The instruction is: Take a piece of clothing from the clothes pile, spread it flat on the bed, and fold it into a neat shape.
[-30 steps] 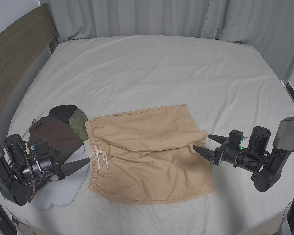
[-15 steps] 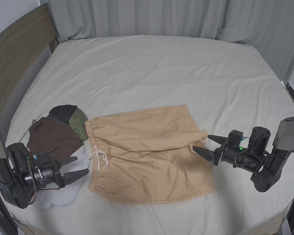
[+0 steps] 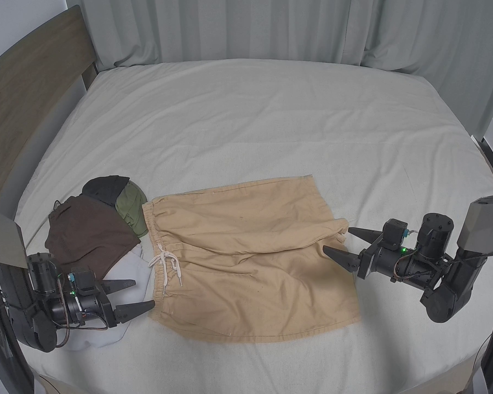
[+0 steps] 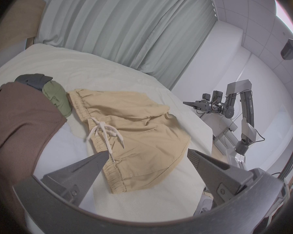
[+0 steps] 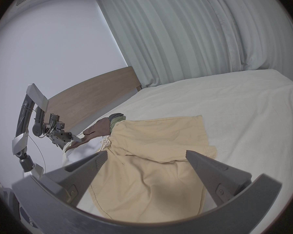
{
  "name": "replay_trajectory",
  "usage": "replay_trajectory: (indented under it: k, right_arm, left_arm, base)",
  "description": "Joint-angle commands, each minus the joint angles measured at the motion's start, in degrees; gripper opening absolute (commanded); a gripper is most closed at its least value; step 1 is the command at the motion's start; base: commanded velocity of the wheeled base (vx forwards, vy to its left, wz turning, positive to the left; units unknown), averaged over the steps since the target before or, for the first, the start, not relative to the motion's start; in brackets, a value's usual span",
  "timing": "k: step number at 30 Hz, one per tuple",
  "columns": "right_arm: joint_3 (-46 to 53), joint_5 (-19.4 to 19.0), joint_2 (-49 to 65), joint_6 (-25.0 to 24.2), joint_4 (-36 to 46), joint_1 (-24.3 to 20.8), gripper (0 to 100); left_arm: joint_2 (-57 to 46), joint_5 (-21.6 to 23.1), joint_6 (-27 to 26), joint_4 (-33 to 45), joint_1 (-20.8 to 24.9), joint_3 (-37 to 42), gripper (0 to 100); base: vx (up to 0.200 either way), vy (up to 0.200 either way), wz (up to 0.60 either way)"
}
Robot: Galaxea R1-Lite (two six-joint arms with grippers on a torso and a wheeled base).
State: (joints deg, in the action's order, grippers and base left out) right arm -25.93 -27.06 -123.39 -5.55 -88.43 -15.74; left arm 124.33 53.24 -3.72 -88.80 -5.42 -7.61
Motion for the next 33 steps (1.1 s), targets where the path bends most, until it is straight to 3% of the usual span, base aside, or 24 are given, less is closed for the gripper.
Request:
replay_trajectory:
  k: [1,33]
  right_arm:
    - [0.0,0.0,-0.2,0.0,0.0,0.0,100]
    - [-0.3,0.0,-0.4,0.0,-0.1,0.0,100]
  left_arm:
    - [2.1,0.0,0.2,0.0,-0.2,0.1,100]
    - [16.8,-0.6,0.5,-0.1,-1.2,-4.3,100]
  base:
    - [0.000,0.000,0.00]
    - [0.000,0.000,0.00]
